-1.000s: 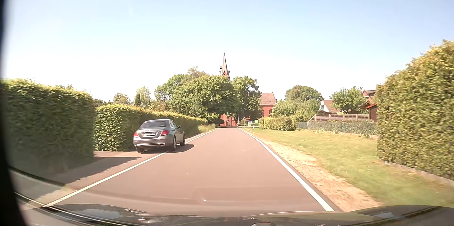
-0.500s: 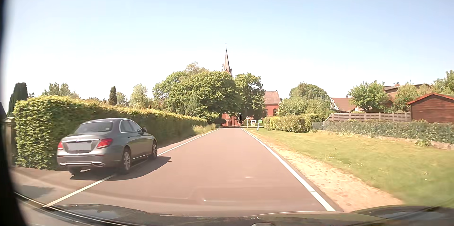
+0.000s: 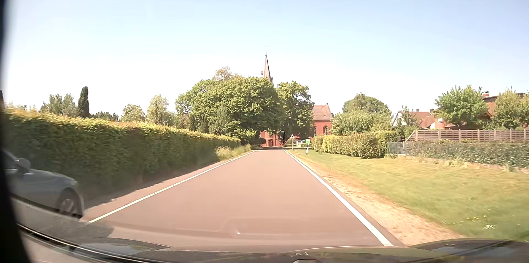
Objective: Follow the waypoints while adhering to traffic rules and regulations
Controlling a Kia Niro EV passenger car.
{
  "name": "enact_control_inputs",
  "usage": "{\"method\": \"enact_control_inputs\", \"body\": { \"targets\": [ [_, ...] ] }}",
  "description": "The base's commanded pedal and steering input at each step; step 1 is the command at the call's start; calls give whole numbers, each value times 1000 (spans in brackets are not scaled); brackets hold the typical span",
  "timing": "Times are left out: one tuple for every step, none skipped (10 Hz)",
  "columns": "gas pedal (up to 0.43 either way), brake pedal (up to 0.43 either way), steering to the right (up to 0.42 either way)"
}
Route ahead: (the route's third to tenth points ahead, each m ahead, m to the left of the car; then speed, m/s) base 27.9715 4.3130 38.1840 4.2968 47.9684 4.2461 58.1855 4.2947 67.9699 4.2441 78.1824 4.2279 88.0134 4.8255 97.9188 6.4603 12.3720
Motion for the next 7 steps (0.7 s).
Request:
{"method": "enact_control_inputs", "body": {
  "targets": [
    [169, 0, -9],
    [169, 0, -9],
    [169, 0, -9],
    [169, 0, -9],
    [169, 0, -9],
    [169, 0, -9],
    [169, 0, -9]
  ]
}}
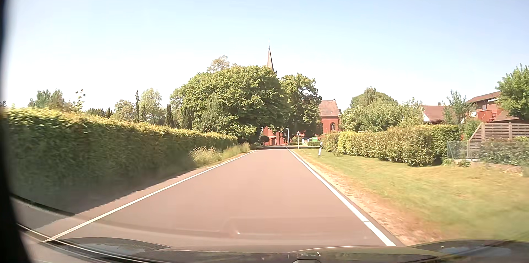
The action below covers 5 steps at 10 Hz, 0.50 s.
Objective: Follow the waypoints while adhering to traffic rules and regulations
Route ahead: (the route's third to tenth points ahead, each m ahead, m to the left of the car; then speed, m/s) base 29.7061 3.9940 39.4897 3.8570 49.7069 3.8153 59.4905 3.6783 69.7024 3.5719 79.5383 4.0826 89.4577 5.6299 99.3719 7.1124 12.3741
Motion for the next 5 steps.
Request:
{"method": "enact_control_inputs", "body": {
  "targets": [
    [177, 0, -8],
    [177, 0, -8],
    [177, 0, -7],
    [177, 0, -6],
    [177, 0, -6]
  ]
}}
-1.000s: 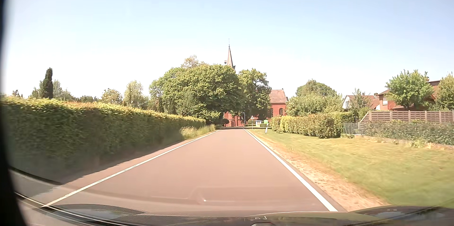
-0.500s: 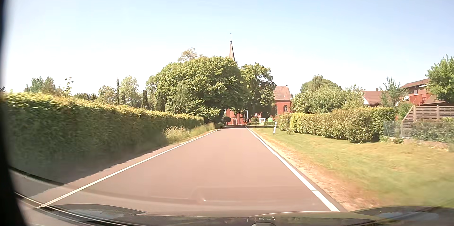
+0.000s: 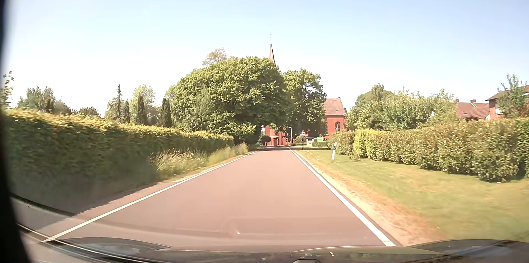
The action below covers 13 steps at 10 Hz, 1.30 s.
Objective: Follow the waypoints while adhering to traffic rules and regulations
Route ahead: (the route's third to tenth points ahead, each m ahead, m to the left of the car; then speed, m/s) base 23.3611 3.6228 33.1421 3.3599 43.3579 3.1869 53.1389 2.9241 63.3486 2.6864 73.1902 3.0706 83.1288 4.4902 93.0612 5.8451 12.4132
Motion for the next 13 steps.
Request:
{"method": "enact_control_inputs", "body": {
  "targets": [
    [177, 0, -6],
    [177, 0, -5],
    [177, 0, -4],
    [177, 0, -4],
    [177, 0, -3],
    [177, 0, -3],
    [177, 0, -3],
    [177, 0, -3],
    [177, 0, -3],
    [177, 0, -3],
    [177, 0, -2],
    [177, 0, -1],
    [177, 0, 0]
  ]
}}
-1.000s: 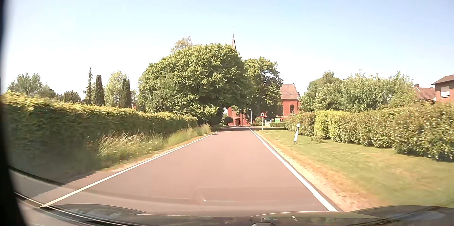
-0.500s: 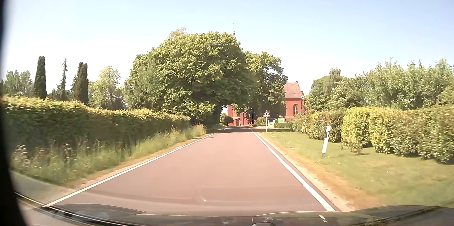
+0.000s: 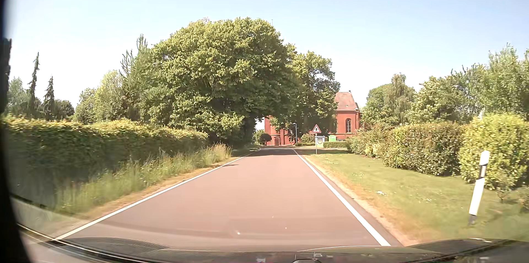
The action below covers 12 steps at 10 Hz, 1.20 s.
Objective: Follow the waypoints while adhering to traffic rules and regulations
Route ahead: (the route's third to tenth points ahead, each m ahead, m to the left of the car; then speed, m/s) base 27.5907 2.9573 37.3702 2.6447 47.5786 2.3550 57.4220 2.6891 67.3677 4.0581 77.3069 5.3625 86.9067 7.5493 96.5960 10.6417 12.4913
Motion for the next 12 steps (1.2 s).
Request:
{"method": "enact_control_inputs", "body": {
  "targets": [
    [177, 0, 0],
    [177, 0, 0],
    [177, 0, 1],
    [177, 0, 2],
    [177, 0, 2],
    [177, 0, 3],
    [169, 0, 3],
    [169, 0, 3],
    [169, 0, 3],
    [169, 0, 3],
    [169, 0, 3],
    [169, 0, 3]
  ]
}}
